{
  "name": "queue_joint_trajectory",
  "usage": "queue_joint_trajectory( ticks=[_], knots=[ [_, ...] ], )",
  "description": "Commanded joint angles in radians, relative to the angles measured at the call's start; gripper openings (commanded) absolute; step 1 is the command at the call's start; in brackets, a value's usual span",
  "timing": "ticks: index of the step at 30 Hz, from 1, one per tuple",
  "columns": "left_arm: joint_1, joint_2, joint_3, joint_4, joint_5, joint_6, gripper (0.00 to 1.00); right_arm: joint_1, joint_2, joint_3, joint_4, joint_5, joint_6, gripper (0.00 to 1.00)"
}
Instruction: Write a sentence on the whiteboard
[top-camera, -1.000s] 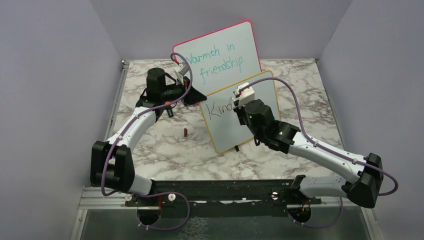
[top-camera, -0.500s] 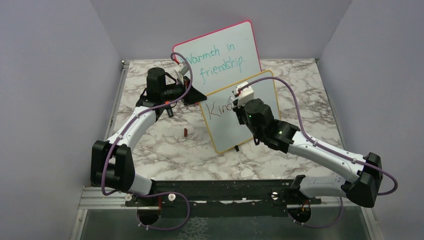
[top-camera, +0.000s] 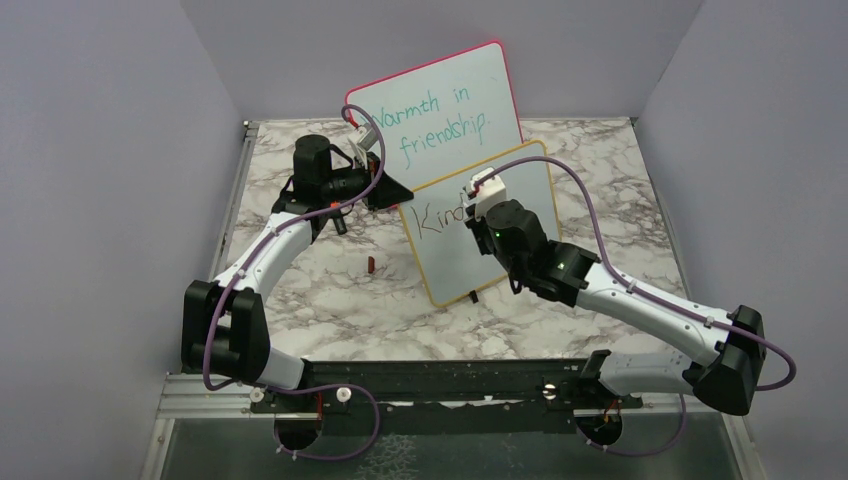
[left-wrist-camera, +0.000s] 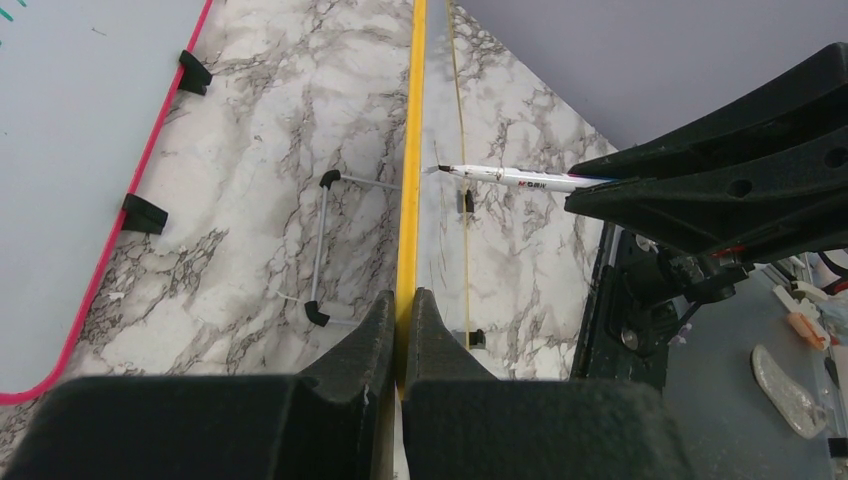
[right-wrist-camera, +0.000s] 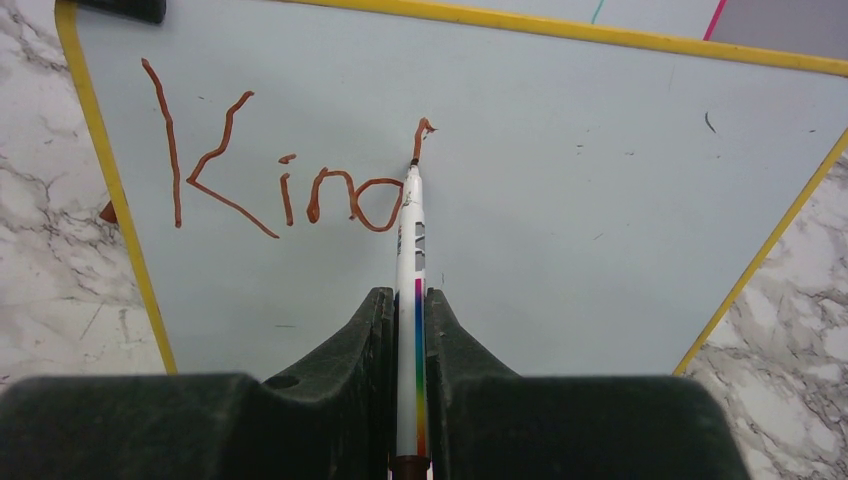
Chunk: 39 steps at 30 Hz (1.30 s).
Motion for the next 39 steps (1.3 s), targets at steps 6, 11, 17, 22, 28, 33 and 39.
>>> queue_joint_trajectory(
  ticks=[6, 11, 17, 22, 28, 33, 39],
  knots=[
    [-0.023, 0.029, -0.001, -0.071, 0.021, 0.042, 0.0, -0.007, -0.006, -0.009, -0.088, -0.058, 0.037, 0.01],
    [-0.023, 0.028, -0.001, -0.071, 0.02, 0.042, 0.0, -0.006, -0.004, -0.01, -0.104, -0.066, 0.047, 0.01],
    [-0.023, 0.029, -0.001, -0.073, 0.02, 0.042, 0.0, -0.007, -0.002, -0.011, -0.123, -0.071, 0.053, 0.01],
    [-0.023, 0.029, -0.001, -0.073, 0.018, 0.042, 0.0, -0.006, -0.005, -0.013, -0.143, -0.076, 0.062, 0.01],
    [-0.023, 0.029, 0.0, -0.074, 0.018, 0.043, 0.0, -0.006, -0.015, -0.02, -0.151, -0.062, 0.063, 0.01],
    [-0.023, 0.028, 0.0, -0.077, 0.018, 0.044, 0.0, -0.006, -0.018, -0.026, -0.148, -0.029, 0.07, 0.01],
    [-0.023, 0.028, 0.0, -0.079, 0.018, 0.047, 0.0, -0.006, -0.027, -0.034, -0.124, 0.014, 0.075, 0.01]
  ],
)
